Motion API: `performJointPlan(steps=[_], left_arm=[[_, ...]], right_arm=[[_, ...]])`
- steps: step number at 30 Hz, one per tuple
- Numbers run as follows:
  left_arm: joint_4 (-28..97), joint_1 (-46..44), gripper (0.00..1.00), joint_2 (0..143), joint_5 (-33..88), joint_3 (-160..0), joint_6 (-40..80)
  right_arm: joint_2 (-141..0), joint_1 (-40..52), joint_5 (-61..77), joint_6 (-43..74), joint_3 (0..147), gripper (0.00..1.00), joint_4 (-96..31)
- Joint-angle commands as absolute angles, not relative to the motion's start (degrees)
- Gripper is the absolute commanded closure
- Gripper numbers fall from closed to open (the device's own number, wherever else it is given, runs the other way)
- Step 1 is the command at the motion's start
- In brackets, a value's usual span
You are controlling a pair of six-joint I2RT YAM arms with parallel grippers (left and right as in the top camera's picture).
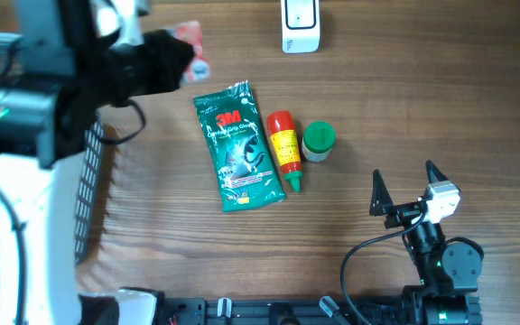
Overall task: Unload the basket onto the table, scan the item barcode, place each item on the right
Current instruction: 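Carry red-white box out and place it right of green-lid jar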
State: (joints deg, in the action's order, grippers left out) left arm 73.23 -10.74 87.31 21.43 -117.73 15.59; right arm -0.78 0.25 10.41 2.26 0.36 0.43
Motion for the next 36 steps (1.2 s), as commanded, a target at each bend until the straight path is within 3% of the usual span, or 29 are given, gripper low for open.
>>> performJointPlan(steps=[1, 17, 27, 36], left_arm=[[72.4, -18.22, 0.96, 93.12, 19.42, -118.08, 15.51], [50.48, -41.28, 0.96, 115.92, 20.1, -118.08, 15.92], [45.39, -45.12, 0.96, 128.33, 21.19, -118.08, 15.9], [50.17, -45.17, 0.96, 135.57, 23.07, -118.08, 15.99]], right_arm=[[-0.27, 0.54, 9.87, 1.58, 0.3, 0.0, 0.69], [-0.27, 0.54, 9.87, 1.58, 0.3, 0.0, 0.69], [-0.27, 0.6, 9.87, 1.61, 0.3, 0.0, 0.71], [-0.27, 1.34, 9.87, 1.61, 0.3, 0.0, 0.71]])
